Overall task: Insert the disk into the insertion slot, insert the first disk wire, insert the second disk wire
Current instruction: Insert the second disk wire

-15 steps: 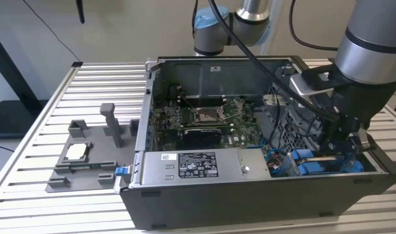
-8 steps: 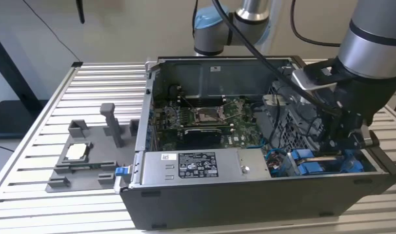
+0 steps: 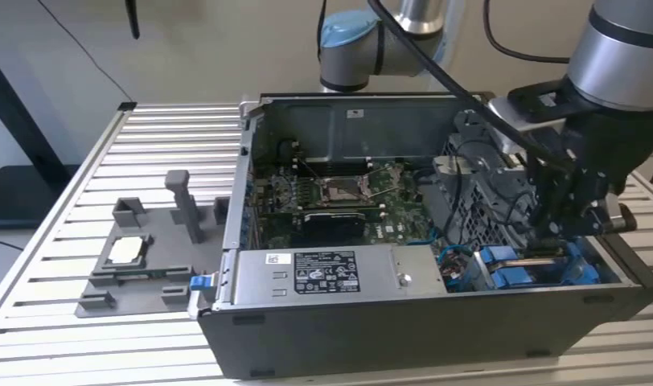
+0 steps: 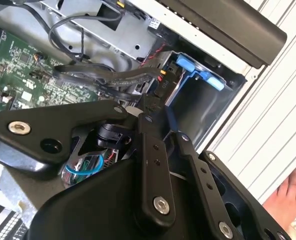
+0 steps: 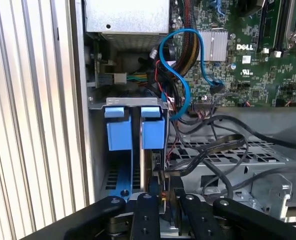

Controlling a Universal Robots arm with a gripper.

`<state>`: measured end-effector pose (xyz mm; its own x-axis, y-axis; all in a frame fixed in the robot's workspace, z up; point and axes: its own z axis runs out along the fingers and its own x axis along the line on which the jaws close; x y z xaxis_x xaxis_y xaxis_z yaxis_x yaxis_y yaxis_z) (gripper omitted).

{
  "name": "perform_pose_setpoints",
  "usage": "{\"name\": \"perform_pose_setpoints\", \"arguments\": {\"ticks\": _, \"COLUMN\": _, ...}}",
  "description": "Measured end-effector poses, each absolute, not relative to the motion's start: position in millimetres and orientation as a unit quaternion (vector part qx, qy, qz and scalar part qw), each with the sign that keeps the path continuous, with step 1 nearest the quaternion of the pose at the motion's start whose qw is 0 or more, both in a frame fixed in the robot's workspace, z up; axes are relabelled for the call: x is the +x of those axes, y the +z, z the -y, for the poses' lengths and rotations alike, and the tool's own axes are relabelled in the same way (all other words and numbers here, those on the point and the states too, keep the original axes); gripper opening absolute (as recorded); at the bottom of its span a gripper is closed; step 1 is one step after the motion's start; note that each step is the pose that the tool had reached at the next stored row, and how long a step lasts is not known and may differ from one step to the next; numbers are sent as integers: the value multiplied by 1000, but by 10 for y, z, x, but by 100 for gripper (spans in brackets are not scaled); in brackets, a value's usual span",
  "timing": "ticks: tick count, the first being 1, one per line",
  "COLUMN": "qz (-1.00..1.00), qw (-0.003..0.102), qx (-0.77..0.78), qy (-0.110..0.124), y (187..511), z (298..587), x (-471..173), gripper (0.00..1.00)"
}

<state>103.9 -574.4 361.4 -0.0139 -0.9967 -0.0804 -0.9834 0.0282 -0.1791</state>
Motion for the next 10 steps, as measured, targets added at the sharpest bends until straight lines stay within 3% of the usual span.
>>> {"name": "perform_pose_setpoints", "arguments": {"ticks": 10, "qz": -711, "qw": 92, "qx": -696, "qy": -36, "y": 3739, "z": 5744, "x": 1039, "gripper": 24}}
